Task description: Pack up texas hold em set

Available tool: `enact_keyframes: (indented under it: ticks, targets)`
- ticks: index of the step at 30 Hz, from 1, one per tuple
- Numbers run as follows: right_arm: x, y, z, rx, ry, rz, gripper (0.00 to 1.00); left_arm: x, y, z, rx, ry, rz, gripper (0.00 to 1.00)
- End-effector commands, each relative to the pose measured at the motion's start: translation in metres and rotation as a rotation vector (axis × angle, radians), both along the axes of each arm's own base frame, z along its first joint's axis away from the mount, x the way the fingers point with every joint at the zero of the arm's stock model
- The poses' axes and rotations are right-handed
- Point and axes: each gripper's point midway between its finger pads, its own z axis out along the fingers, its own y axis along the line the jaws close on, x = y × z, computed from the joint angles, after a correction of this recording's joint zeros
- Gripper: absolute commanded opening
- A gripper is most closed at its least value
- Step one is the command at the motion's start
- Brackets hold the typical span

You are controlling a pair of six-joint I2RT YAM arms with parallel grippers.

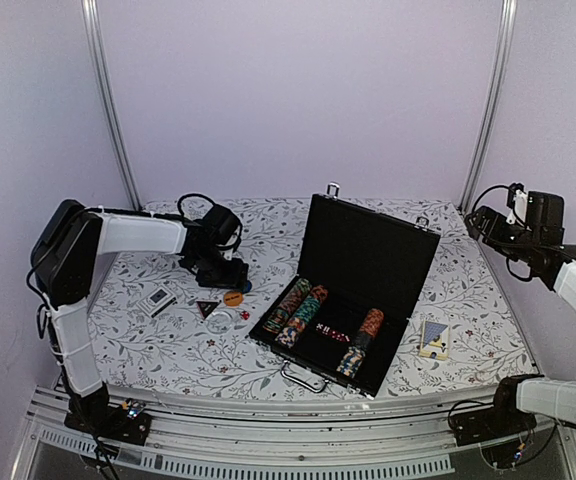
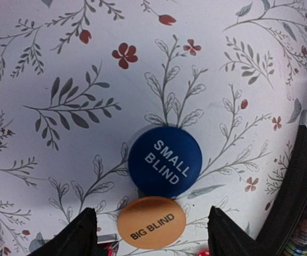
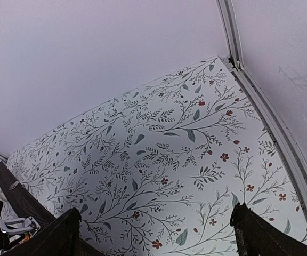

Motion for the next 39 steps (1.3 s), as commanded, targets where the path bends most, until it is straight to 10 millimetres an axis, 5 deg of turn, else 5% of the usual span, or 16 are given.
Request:
enact_keyframes:
  ticks: [1,22,33,39]
  targets:
    - [-0.002,0.004,0.022,-0.011,-0.058,0.035,0.99,-0.012,-0.009,-0.004,0.048,0.010,-0.021,0.71]
    - [-0.016,0.011,0.015,-0.018,-0.046,0.074,0.99,-0.020,0.006,-0.043,0.193,0.064,-0.011,0.64]
    - [-0.025,0.009,0.006,-0.028,-0.035,0.069,0.99,-0.029,0.000,-0.042,0.184,0.072,-0.019,0.47]
    - [-0.031,0.009,0.003,-0.021,-0.026,0.063,0.99,-0.031,-0.012,-0.023,0.163,0.038,-0.027,0.45]
